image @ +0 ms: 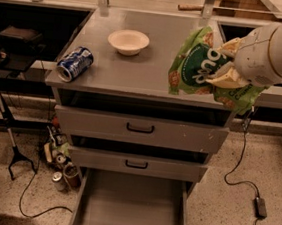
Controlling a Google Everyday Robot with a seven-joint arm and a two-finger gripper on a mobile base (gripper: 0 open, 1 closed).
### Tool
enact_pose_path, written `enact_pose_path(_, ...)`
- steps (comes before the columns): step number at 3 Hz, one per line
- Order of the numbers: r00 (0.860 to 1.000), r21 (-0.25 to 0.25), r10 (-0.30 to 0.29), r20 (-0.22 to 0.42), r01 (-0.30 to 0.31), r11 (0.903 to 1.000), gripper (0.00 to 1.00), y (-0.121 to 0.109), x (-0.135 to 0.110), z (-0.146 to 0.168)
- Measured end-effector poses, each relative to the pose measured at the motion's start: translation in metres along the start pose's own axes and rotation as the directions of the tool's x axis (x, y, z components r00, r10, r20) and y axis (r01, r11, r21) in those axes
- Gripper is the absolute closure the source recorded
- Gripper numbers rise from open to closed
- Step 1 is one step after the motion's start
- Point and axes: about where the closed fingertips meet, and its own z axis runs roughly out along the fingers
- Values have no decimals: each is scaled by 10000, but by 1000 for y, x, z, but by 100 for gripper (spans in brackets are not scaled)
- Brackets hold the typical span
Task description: Pick green rice chip bag from bottom drawer and place on counter
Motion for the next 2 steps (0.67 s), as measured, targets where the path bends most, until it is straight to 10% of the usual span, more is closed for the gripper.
enact_pose_path(2, 9932, 121, -480, 1064, 469, 9988, 100, -8, -40, 23)
